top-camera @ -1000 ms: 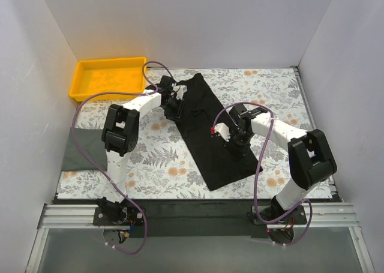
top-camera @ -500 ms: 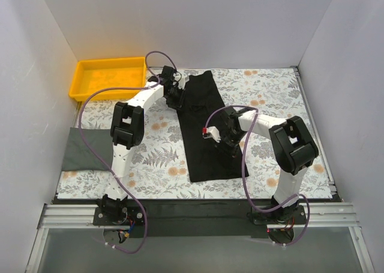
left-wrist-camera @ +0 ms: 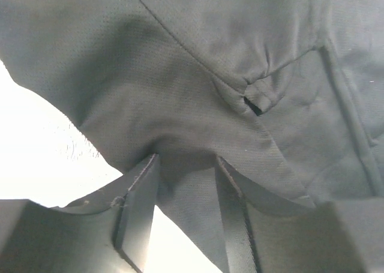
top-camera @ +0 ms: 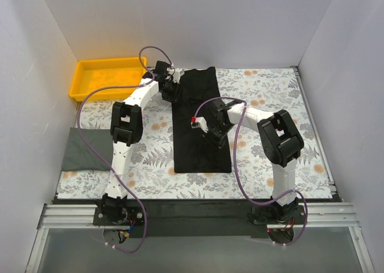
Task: Fold and stack the t-shirts
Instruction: Fold the tshirt
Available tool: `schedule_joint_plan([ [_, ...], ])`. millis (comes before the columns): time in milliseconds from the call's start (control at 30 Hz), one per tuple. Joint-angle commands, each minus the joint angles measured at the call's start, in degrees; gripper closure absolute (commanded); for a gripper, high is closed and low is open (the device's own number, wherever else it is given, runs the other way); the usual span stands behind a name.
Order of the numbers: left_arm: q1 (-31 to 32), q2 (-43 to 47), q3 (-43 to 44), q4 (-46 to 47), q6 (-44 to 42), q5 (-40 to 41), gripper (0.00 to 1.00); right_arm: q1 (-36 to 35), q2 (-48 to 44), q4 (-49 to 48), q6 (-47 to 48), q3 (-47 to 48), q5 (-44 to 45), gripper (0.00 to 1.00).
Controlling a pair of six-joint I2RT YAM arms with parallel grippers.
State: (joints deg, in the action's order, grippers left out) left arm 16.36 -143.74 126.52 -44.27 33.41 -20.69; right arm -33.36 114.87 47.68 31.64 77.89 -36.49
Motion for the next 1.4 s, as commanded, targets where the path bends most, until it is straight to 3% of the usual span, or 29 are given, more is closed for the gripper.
schedule_joint_plan([
  [0, -1.15, -0.66, 2.50, 0.15, -1.24, -3.03, 0.58, -0.03, -0.34, -2.06, -1.22, 3.93, -4.02, 0.64],
  [167, -1.33, 7.30, -1.25, 1.73, -0.45, -15.14, 0.48, 0.05, -5.16, -2.33, -2.72, 7.36, -7.89, 0.59],
  [200, -1.33, 9.42, -2.58, 2.34, -0.19, -16.65, 0.36, 0.14, -6.40, -2.33, -2.72, 8.85, -7.46, 0.58],
  [267, -1.33, 16.17, -6.18, 4.62, 0.60, -18.50, 0.35, 0.58, -10.69, -2.68, -2.55, 10.35, -6.76, 0.54],
  [367, -2.03, 25.92, -13.56, 7.87, 2.71, -21.22, 0.33, 2.86, -16.14, -4.52, -2.11, 12.90, -3.25, 0.47],
  [533, -2.56, 44.57, -35.69, 18.75, 2.73, -22.29, 0.27, 4.89, -27.22, -11.36, 1.58, 9.50, 7.38, 0.42],
  [567, -2.56, 50.78, -39.29, 20.61, 2.02, -22.03, 0.27, 4.89, -31.68, -15.91, 1.50, 7.82, 8.88, 0.38],
  [600, -2.56, 53.97, -43.16, 22.98, 1.75, -20.90, 0.17, 4.89, -33.90, -18.39, 1.93, 5.28, 10.20, 0.33],
  [633, -2.47, 57.14, -50.16, 25.52, 1.14, -19.84, 0.13, 4.98, -36.10, -20.76, 2.28, 2.91, 10.56, 0.11],
  [667, -2.47, 62.22, -52.58, 25.64, -1.65, -18.87, 0.12, 4.89, -40.03, -23.57, 3.07, -1.90, 10.21, 0.02],
  [733, -1.77, 66.47, -58.20, 21.28, -8.50, -23.41, 0.12, 4.36, -43.92, -24.21, 8.24, -6.41, 9.25, 0.02],
  [767, -1.16, 69.88, -59.88, 18.11, -19.06, -25.61, 0.12, 4.45, -47.51, -24.13, 10.27, -11.30, 8.55, 0.02],
  [900, 3.48, 78.86, -72.97, 15.09, -27.41, -25.37, 0.11, 2.18, -54.83, -19.47, 22.66, -24.24, 6.86, 0.06],
  [967, 6.65, 83.07, -80.77, 15.79, -29.88, -24.32, 0.13, 1.29, -57.29, -19.38, 24.52, -29.00, 7.83, 0.10],
  [1067, 11.30, 85.03, -89.30, 20.35, -31.48, -20.38, 0.22, -0.55, -57.13, -18.94, 26.89, -35.60, 8.98, 0.26],
  [1233, 16.24, 81.53, -95.48, 28.34, -35.06, -14.65, 0.39, -2.05, -52.66, -19.81, 31.19, -40.26, 9.51, 0.41],
  [1367, 17.91, 77.83, -97.25, 33.28, -36.66, -12.45, 0.46, -3.28, -49.13, -21.75, 33.04, -42.64, 10.03, 0.53],
])
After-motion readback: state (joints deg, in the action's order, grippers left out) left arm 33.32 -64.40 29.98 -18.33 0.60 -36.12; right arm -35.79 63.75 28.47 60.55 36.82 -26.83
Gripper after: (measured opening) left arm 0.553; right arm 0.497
